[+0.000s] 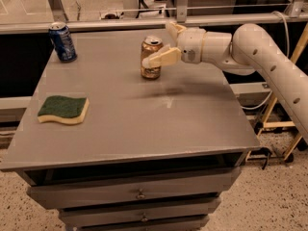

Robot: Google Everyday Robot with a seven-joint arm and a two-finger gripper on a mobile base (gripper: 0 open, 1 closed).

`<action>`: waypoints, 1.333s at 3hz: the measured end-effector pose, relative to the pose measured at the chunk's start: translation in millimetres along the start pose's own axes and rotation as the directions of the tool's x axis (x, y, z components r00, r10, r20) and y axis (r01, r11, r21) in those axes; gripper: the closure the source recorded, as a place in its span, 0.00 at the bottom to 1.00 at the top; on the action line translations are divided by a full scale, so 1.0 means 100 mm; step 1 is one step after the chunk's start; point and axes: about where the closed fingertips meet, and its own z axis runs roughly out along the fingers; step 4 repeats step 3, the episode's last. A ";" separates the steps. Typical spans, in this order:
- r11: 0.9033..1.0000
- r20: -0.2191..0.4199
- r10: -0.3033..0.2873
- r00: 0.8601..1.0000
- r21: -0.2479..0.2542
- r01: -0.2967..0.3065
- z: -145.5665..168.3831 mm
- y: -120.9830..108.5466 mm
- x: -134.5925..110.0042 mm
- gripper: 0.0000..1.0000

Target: Place orange can upright

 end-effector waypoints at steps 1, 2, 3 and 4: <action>0.999 -0.047 -0.021 0.999 0.029 0.022 -0.13 0.03 0.02 0.00; 0.997 -0.129 -0.034 0.991 0.058 0.042 -0.68 0.11 0.10 0.00; 0.997 -0.129 -0.034 0.991 0.058 0.042 -0.68 0.11 0.10 0.00; 0.997 -0.129 -0.034 0.991 0.058 0.042 -0.68 0.11 0.10 0.00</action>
Offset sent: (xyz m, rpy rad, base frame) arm -0.0411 -0.0710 -0.0020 -0.1895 0.0012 -0.1304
